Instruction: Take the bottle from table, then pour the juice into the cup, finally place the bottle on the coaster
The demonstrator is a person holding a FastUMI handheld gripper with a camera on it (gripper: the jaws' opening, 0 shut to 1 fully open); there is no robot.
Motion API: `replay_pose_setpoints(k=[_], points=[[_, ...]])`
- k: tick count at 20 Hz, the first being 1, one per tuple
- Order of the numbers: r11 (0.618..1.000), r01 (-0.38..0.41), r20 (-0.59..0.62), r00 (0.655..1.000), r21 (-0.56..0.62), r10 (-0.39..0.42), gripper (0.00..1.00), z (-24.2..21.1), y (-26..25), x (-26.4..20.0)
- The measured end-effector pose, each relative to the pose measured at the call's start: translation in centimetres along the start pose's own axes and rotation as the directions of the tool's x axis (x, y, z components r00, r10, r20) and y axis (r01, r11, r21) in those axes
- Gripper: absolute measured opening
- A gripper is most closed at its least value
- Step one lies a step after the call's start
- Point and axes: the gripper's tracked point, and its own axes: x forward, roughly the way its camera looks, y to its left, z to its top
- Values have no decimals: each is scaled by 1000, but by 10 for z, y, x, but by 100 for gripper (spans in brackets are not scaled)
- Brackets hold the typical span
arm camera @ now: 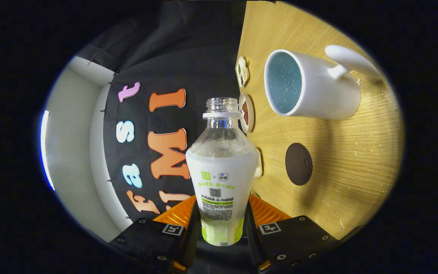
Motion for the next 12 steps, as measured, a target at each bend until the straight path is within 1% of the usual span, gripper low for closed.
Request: replay_pose_setpoints(k=[12], points=[[997, 17, 19, 1000, 72, -18, 57, 12, -2, -1]])
